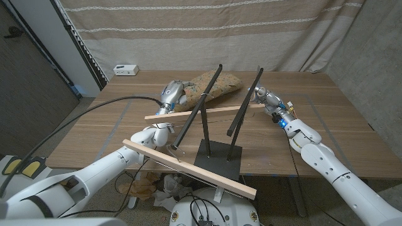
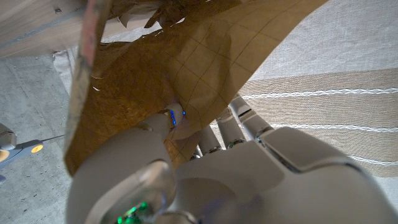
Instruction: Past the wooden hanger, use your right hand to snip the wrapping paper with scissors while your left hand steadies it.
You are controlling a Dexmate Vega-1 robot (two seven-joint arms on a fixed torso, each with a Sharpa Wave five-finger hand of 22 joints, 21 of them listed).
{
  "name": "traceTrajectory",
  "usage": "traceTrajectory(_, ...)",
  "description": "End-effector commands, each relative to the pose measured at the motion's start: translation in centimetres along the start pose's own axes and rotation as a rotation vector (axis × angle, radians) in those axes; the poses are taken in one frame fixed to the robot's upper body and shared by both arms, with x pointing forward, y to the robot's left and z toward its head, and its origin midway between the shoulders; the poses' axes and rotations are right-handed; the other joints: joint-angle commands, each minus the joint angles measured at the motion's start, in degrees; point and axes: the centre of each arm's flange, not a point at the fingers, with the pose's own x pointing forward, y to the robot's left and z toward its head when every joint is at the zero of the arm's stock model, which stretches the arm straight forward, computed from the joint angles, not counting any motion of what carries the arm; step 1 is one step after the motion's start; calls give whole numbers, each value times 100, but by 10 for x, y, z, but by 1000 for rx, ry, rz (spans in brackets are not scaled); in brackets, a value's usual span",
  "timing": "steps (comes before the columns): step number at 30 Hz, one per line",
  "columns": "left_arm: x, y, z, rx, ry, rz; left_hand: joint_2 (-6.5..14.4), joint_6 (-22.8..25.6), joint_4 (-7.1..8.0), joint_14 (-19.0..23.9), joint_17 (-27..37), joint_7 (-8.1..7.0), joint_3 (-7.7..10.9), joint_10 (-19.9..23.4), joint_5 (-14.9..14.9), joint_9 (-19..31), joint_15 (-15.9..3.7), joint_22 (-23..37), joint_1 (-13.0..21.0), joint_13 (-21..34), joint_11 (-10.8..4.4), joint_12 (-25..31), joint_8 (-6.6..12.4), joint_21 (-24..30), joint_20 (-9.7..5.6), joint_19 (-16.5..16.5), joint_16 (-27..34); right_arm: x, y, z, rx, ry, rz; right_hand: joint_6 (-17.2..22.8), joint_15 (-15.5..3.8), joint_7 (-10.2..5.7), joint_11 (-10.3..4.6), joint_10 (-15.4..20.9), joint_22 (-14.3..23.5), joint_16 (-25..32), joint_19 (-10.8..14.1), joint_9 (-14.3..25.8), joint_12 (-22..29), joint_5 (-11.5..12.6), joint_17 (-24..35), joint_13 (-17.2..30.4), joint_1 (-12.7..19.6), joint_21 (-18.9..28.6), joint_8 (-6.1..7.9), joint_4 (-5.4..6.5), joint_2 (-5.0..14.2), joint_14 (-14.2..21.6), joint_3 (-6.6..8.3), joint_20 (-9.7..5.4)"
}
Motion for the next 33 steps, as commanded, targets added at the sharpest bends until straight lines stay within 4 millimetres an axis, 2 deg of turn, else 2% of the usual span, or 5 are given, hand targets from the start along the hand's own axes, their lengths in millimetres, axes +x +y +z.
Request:
traceTrajectory(1, 0, 5, -6, 15, 8, 8, -11, 35, -2, 37, 10, -19, 1, 56, 12, 1, -915, 4, 47, 10, 8, -12, 24, 1, -188, 22, -3, -1, 2, -2, -11, 4, -39, -597, -1352, -448, -919, 675, 435, -500, -487, 66, 1685, -10, 10, 2887, 852, 129, 1408, 11, 441, 1534, 308, -36)
traceTrajectory(9, 0, 5, -9, 13, 11, 10, -12, 29, 0, 33, 10, -20, -1, 56, 10, -7, -916, 4, 45, 9, 7, -17, 17, 0, -186, 17, -3, 0, 2, 0, -28, -21, -66, -990, -1324, -888, -1161, 618, 824, -1399, -1775, 72, 1736, -165, -281, 2907, 317, -588, 2469, 183, 670, 765, 747, -27)
traceTrajectory(18, 4, 4, -12, 12, 11, 9, -8, 31, -2, 33, 11, -20, -2, 60, 9, -4, -918, 4, 48, 13, 7, -18, 19, -1, -181, 13, -1, 4, 2, 4, -64, -33, -37, -948, -1367, -967, -1048, 242, -1380, -4634, -2576, 81, 618, -311, -1460, 700, -599, -1120, 2531, 51, 614, 268, 1701, 17)
traceTrajectory(30, 9, 1, -14, 11, 3, 2, -10, 28, 14, 32, 10, -21, -6, 63, 6, -5, -909, 4, 37, 16, 7, -21, 18, 1, -180, 14, -1, 3, 0, 6, -95, 0, -64, -1084, -1363, -760, -1119, 935, -2150, -4999, -2688, 79, 454, -332, -1285, 124, -423, -691, 2516, 47, 595, 623, 1795, 1)
traceTrajectory(33, 10, 0, -14, 13, 1, -1, -13, 34, 10, 30, 11, -21, -8, 64, 6, 0, -915, 4, 38, 17, 7, -21, 23, 1, -182, 13, -1, 3, 0, 6, -100, 7, -82, -1309, -1403, -895, -1256, 731, -2562, -5113, -2937, 80, 1559, -297, -788, 1708, -224, -124, 2522, 5, 537, 686, 1646, 38)
